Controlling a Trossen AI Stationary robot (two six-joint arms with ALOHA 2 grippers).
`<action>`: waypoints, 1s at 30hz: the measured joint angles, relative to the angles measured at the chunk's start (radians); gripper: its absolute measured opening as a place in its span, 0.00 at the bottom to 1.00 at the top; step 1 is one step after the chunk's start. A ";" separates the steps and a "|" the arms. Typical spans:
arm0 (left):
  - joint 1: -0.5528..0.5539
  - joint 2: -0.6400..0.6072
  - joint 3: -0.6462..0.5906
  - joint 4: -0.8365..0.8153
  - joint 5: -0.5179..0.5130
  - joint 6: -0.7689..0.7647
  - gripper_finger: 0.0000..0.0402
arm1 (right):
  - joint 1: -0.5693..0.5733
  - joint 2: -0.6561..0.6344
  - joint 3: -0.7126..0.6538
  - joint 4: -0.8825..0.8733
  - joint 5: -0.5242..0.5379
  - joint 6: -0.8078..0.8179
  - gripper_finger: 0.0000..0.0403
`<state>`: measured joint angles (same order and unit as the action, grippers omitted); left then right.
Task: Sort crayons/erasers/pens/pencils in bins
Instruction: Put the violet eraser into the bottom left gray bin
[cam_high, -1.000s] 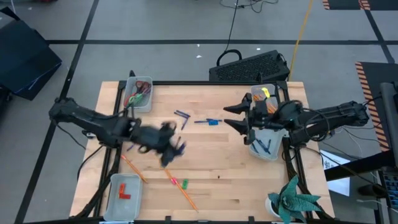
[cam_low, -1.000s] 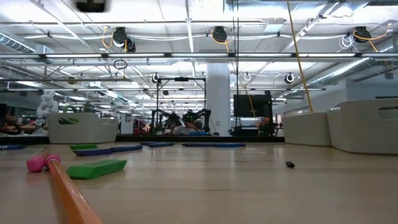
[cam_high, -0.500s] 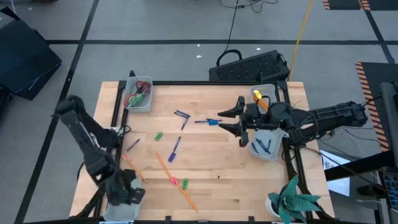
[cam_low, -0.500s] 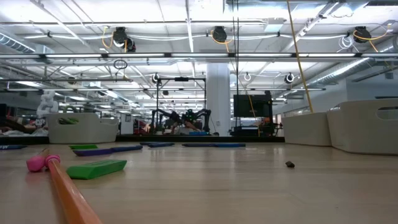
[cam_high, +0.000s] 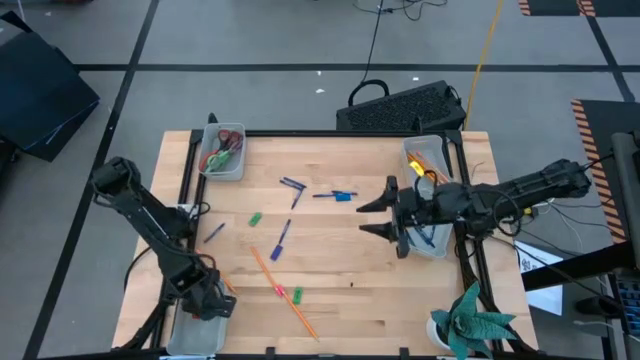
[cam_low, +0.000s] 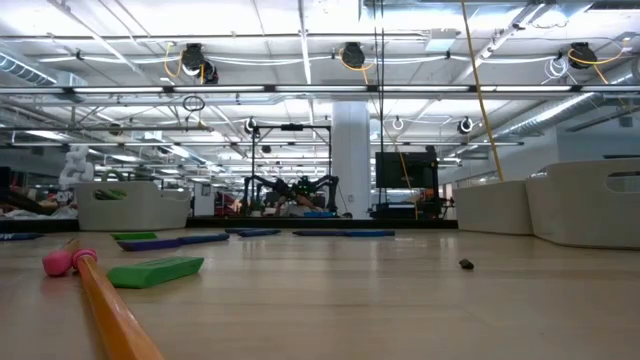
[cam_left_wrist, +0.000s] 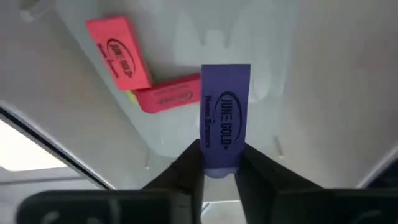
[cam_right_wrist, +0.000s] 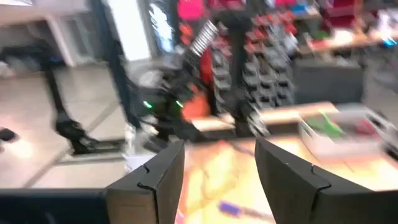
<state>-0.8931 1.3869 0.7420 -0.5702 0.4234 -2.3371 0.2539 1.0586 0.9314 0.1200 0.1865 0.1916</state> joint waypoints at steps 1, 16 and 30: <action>0.008 0.001 -0.014 0.005 0.030 0.014 0.24 | -0.001 -0.005 0.000 -0.032 0.015 0.006 0.47; 0.044 -0.146 0.158 -0.128 -0.103 0.104 0.41 | -0.028 -0.028 0.000 -0.158 0.028 -0.030 0.47; 0.301 -0.038 0.073 -0.139 -0.885 0.580 0.52 | -0.069 -0.009 -0.176 -0.064 0.078 0.129 0.46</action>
<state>-0.5917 1.3491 0.8153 -0.7090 -0.4614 -1.7576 0.1852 1.0496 0.7549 0.0560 0.2649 0.3203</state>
